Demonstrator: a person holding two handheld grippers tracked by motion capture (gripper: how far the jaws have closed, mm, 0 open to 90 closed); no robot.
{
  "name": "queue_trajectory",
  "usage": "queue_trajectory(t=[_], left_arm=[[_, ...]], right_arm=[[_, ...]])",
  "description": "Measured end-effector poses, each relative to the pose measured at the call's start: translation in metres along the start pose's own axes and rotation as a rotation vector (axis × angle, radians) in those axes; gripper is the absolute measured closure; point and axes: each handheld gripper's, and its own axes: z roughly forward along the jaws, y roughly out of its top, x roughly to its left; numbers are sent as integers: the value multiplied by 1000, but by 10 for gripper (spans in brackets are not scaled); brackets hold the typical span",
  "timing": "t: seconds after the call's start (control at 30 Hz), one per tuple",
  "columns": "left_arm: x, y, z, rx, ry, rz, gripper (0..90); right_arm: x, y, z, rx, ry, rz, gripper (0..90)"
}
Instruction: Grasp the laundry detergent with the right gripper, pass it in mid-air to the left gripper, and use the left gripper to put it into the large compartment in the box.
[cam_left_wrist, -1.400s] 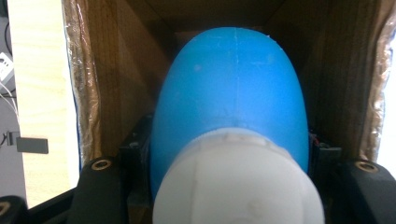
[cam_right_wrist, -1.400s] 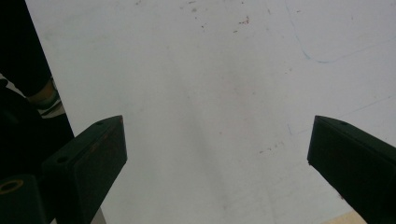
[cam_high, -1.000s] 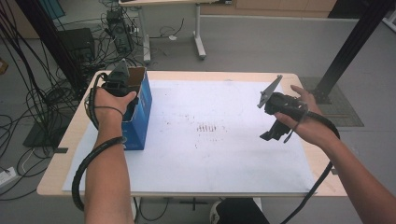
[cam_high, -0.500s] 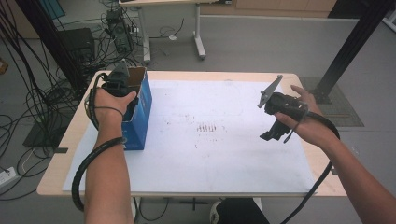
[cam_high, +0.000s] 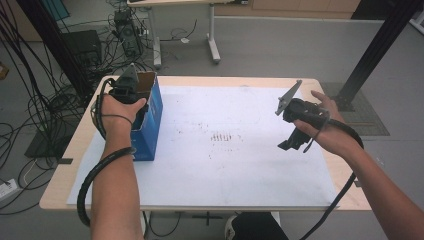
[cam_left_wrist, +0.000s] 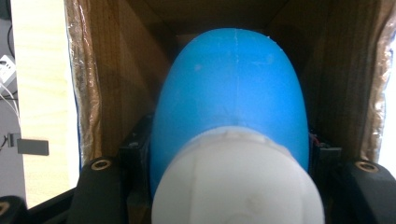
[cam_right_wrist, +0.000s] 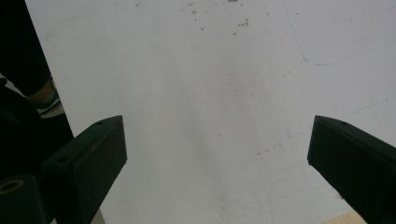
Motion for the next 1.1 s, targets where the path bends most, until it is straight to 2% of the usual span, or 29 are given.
queue_trajectory(t=[1.1], left_arm=[[-1,-1,0,-5,2,-2,367]], right_arm=[[0,1,-2,-4,-2,-5,46]])
